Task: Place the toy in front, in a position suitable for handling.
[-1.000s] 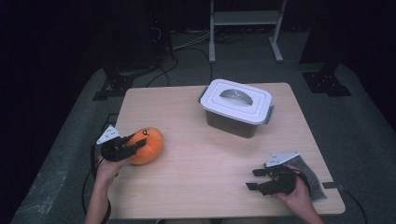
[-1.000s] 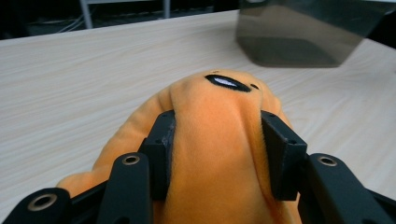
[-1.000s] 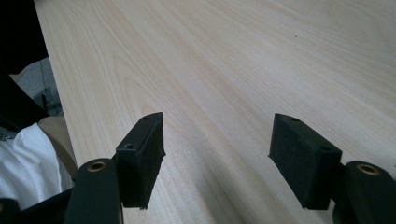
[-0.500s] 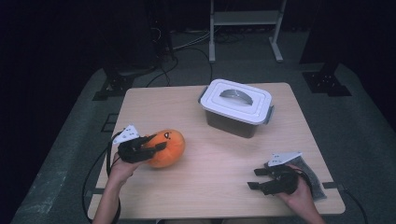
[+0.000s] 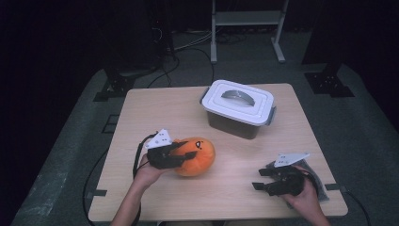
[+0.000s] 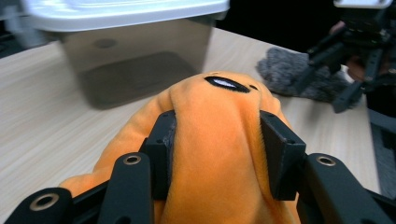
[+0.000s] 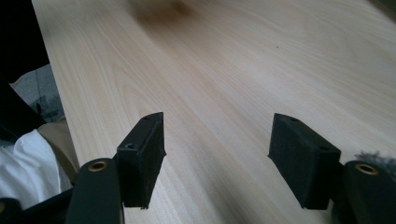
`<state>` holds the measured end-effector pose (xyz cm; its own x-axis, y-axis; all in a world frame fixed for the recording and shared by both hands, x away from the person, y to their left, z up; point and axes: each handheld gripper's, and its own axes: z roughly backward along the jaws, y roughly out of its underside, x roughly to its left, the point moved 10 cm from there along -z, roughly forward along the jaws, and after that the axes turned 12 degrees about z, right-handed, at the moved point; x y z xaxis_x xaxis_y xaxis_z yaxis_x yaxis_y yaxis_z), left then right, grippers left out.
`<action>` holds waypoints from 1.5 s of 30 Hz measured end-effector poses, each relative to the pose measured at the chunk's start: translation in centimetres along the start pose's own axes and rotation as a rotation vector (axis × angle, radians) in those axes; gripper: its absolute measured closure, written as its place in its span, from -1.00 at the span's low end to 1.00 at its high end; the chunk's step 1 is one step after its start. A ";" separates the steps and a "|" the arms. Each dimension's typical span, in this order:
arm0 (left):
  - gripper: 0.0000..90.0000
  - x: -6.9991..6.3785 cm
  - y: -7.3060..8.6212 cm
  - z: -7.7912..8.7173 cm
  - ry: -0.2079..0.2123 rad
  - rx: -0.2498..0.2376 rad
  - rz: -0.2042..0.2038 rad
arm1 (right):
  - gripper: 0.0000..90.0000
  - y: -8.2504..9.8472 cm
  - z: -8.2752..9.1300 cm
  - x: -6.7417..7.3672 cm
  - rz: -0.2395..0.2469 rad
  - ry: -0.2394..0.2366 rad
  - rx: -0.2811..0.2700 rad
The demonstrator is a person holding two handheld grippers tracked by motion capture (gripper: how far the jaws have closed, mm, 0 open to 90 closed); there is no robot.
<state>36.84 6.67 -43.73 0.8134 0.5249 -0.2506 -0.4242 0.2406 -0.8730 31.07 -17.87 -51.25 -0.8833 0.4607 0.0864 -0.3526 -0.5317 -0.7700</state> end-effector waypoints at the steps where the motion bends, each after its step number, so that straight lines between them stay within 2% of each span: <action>1: 0.19 -0.4 0.0 -0.4 0.004 0.008 -0.010 | -0.23 0.0 0.2 -0.1 0.000 0.005 -0.002; 6: 0.19 -2.0 0.2 -2.0 0.033 0.032 -0.029 | -0.23 0.0 1.2 -0.7 -0.007 0.034 -0.021; 11: 0.19 -3.0 0.7 -3.3 0.044 0.051 -0.033 | -0.23 0.4 2.4 -1.9 -0.018 0.087 -0.023; 17: 0.18 -3.9 1.1 -4.5 0.052 0.065 -0.035 | -0.20 1.4 4.3 -4.1 -0.048 0.177 -0.012; 20: 0.18 -4.2 1.3 -4.9 0.054 0.066 -0.037 | -0.16 2.3 5.4 -5.6 -0.082 0.225 0.008; 23: 0.17 -4.6 1.7 -5.3 0.055 0.081 -0.039 | -0.14 2.9 5.7 -6.2 -0.099 0.242 0.023; 27: 0.15 -4.7 2.4 -5.8 0.044 0.110 -0.051 | -0.05 3.9 5.5 -6.8 -0.117 0.253 0.062; 29: 0.14 -4.7 2.5 -5.8 0.046 0.107 -0.046 | -0.02 4.5 5.2 -7.3 -0.122 0.272 0.103; 33: 0.11 -4.7 2.7 -5.8 0.047 0.115 -0.053 | 0.01 5.0 4.7 -7.5 -0.125 0.273 0.124; 37: 0.00 -4.8 2.7 -5.7 0.053 0.124 -0.060 | 0.06 5.9 4.0 -7.9 -0.131 0.278 0.178; 41: -0.09 -4.8 2.7 -5.5 0.060 0.139 -0.065 | 0.11 6.1 3.9 -8.1 -0.128 0.283 0.185; 45: -0.21 -4.7 2.5 -5.2 0.065 0.144 -0.067 | 0.13 6.3 3.8 -8.0 -0.095 0.304 0.188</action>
<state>33.97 0.55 -46.92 0.8639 0.4508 -0.2249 -0.4172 0.3899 -0.8209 34.78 -27.59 -54.41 -0.7214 0.6898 -0.0617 -0.5045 -0.5845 -0.6354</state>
